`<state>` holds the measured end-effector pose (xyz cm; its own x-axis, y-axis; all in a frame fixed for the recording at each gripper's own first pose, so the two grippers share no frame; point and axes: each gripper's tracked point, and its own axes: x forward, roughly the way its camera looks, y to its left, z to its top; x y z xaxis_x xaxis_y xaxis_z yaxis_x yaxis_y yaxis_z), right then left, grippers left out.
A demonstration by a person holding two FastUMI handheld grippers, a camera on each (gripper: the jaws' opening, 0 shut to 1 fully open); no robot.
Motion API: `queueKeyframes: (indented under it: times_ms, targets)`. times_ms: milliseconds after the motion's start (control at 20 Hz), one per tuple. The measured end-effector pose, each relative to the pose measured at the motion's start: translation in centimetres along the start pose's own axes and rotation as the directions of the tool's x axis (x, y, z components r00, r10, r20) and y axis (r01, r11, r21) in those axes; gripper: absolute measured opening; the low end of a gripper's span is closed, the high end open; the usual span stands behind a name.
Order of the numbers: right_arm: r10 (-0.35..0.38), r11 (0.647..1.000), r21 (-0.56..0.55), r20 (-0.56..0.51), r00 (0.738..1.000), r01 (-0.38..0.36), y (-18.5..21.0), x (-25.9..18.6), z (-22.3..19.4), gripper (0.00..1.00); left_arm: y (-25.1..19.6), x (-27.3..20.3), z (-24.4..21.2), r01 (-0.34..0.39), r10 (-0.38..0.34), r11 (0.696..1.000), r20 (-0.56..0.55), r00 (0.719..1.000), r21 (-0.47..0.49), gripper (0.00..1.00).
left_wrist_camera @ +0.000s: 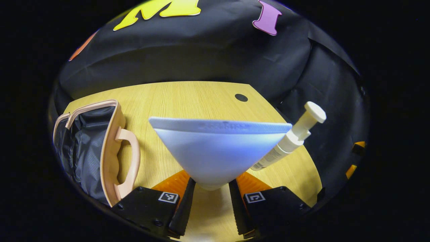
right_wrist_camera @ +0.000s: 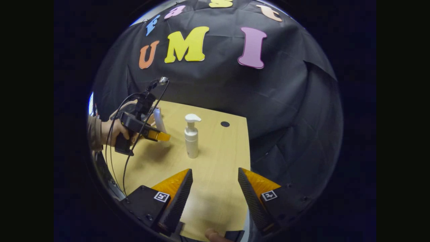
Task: First open the suitcase, pack the skin care products into it, and then close the suitcase.
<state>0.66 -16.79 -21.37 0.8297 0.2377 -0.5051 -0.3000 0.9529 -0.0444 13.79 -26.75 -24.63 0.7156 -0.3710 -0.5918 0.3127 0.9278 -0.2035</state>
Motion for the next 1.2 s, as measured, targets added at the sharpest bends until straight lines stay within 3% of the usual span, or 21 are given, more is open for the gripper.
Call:
queueKeyframes:
  times_ms: [300, 550, 850, 950, 1050, 1200]
  targets:
    - [0.046, 0.999, 0.007, 0.057, 0.997, -0.047, 3.8, 5.5, 3.8, 0.80, 0.3, -6.6, -0.3, -0.008, 0.007, 1.000, 0.029, 1.000, 0.017, 0.57]
    - [0.070, 0.997, 0.038, 0.026, 0.997, -0.071, 6.5, 11.2, 4.2, 0.81, 1.8, -12.5, -2.3, -0.059, 0.059, 0.998, 0.043, 0.997, -0.017, 0.57]
    - [-0.015, 0.993, 0.114, -0.001, 1.000, 0.015, 6.1, 17.2, 3.9, 0.80, 5.2, -19.5, -4.9, -0.149, 0.154, 0.985, 0.054, 0.987, -0.084, 0.57]
    - [-0.028, 0.991, 0.131, -0.021, 0.999, 0.030, 6.4, 18.3, 3.2, 0.77, 7.0, -21.2, -5.4, -0.168, 0.174, 0.980, 0.058, 0.983, -0.109, 0.57]
    - [-0.046, 0.989, 0.136, -0.041, 0.998, 0.051, 6.8, 19.0, 2.4, 0.66, 9.1, -22.8, -5.4, -0.187, 0.196, 0.974, 0.064, 0.978, -0.129, 0.57]
    - [-0.079, 0.988, 0.128, -0.070, 0.994, 0.088, 7.4, 19.3, 1.5, 0.58, 12.7, -24.3, -5.1, -0.223, 0.236, 0.964, 0.075, 0.969, -0.145, 0.57]
